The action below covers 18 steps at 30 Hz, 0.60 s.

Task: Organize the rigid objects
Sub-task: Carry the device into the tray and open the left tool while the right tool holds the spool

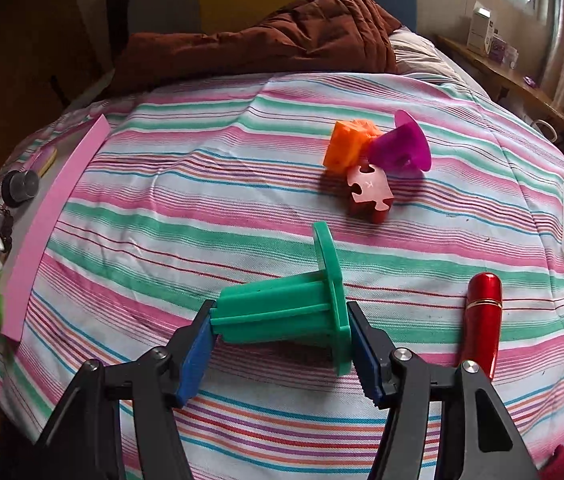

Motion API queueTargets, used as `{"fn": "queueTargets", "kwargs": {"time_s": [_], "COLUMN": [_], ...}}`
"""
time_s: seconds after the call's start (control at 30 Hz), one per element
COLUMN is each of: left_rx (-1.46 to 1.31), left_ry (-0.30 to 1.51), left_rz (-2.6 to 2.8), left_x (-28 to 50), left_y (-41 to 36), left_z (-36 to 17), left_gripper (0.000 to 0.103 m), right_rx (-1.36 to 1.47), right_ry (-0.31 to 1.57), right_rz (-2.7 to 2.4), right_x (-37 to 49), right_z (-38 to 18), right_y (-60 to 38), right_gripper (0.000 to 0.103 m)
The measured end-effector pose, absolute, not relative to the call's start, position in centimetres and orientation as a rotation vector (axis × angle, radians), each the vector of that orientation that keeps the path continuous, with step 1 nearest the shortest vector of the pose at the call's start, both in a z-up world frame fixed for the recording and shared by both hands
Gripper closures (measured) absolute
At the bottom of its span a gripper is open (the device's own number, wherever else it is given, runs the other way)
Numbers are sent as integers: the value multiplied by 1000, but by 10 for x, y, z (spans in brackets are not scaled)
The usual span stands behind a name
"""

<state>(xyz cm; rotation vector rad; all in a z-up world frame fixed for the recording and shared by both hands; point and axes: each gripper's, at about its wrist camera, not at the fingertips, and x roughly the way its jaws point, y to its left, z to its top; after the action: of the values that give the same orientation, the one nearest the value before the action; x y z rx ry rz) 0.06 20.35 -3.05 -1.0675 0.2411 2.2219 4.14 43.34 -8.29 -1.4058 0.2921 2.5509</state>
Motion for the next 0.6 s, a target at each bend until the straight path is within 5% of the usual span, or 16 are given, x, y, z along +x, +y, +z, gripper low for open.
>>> {"fn": "queueTargets", "kwargs": {"time_s": [0.6], "left_rx": [-1112], "left_ry": [189], "left_rz": [2348], "left_x": [-2], "left_y": [154], "left_z": [-19], "left_gripper": [50], "right_rx": [-1386], "right_ry": [237], "right_rz": [2565], "right_x": [36], "right_z": [-87], "right_y": [430], "right_gripper": [40]}}
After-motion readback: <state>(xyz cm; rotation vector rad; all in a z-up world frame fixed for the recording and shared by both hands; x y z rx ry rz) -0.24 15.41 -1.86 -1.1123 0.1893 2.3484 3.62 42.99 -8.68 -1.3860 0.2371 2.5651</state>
